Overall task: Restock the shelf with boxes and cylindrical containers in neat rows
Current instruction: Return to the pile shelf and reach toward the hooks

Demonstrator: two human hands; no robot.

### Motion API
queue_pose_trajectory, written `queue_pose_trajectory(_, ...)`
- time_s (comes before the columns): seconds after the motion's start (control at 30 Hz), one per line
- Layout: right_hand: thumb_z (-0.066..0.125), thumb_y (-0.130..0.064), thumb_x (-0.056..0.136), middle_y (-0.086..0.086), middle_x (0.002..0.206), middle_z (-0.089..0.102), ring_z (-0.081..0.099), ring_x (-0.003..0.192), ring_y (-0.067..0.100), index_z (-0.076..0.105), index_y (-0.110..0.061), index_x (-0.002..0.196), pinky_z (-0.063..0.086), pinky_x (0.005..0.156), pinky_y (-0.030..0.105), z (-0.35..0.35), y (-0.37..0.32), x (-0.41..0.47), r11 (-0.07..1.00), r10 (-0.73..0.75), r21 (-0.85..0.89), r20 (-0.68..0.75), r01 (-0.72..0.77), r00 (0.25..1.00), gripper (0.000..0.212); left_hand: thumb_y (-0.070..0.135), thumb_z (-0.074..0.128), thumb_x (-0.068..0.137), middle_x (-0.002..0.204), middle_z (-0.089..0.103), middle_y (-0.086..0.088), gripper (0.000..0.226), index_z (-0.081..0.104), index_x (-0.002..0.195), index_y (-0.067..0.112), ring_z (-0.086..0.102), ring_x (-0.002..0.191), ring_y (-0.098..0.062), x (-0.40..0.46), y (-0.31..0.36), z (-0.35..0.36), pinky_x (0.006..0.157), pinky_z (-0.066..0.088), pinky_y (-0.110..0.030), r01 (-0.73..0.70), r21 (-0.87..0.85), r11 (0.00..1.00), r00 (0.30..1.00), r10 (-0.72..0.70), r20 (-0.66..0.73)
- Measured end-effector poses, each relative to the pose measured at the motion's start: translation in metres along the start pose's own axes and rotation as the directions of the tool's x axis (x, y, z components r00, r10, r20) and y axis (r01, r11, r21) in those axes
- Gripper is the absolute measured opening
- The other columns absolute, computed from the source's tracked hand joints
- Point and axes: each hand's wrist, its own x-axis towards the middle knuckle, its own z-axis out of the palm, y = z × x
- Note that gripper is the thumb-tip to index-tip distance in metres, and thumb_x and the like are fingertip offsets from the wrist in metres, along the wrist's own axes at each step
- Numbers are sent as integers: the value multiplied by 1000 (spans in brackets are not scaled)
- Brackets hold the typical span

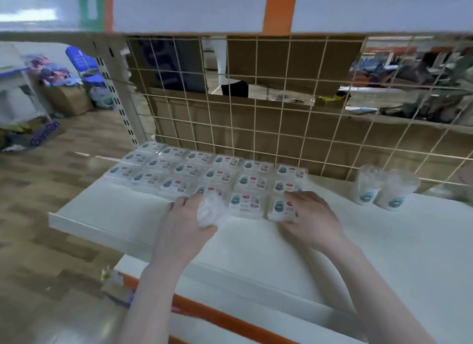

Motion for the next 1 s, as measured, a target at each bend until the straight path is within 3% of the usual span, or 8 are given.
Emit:
queue_pose_trajectory(0.3,61,-26,84,-8,140,46,38,130,15,38,-28,141,25,104,20,6,-3,3,990,-80,115,-21,81,997,62,32,72,76,133,50,-4,69,44,138,22,43,121,-25,20,-9,2,98,36,-34,-56,-25,998,998,55,-22)
queue_pose_trajectory(0.43,64,-36,83,-6,144,40,32,134,16,38,-29,141,21,108,21,8,-6,4,987,-77,140,-25,79,997,64,31,72,76,136,48,-2,70,43,139,24,42,123,-25,24,-16,0,98,36,-33,-60,-24,998,998,60,-24)
queue_pose_trajectory(0.5,57,-58,81,-3,152,25,17,141,17,29,-29,145,5,112,22,11,-7,7,992,-48,113,-2,48,999,75,31,73,75,135,50,-3,70,44,139,23,43,122,-25,27,-21,-1,98,36,-34,-63,-34,997,998,62,-33)
queue_pose_trajectory(0.57,37,-79,71,-2,156,12,3,144,15,18,-28,148,-8,112,25,13,-3,12,998,-26,59,42,23,999,94,31,74,75,134,50,-3,71,44,138,23,43,122,-25,29,-25,-1,98,37,-35,-65,-39,997,997,63,-33)
queue_pose_trajectory(0.67,24,-88,68,-1,157,7,-4,144,15,11,-27,149,-7,116,31,17,7,19,1000,2,23,116,-4,993,102,31,74,74,134,51,-3,71,44,138,22,44,122,-25,31,-31,-2,99,36,-35,-71,-42,997,997,70,-26)
queue_pose_trajectory(0.77,-6,-96,48,-1,155,15,4,144,17,17,-29,148,-2,114,30,19,11,20,1000,-16,29,120,12,993,123,31,75,73,132,51,-3,72,45,138,22,44,121,-25,34,-37,-3,100,36,-35,-70,-45,997,997,69,-28)
queue_pose_trajectory(0.9,7,-95,54,0,151,26,16,140,18,29,-30,144,0,107,19,12,5,18,997,-38,71,111,30,993,113,30,75,73,129,52,-5,71,46,137,21,45,119,-27,36,-40,-3,98,37,-36,-59,-44,997,998,58,-24)
queue_pose_trajectory(1.0,5,-94,47,0,151,26,16,140,19,33,-30,143,5,110,22,12,3,16,996,-26,83,104,17,994,119,29,76,72,127,53,-4,71,47,136,21,46,117,-27,37,-43,-3,97,37,-36,-62,-55,997,998,61,-25)
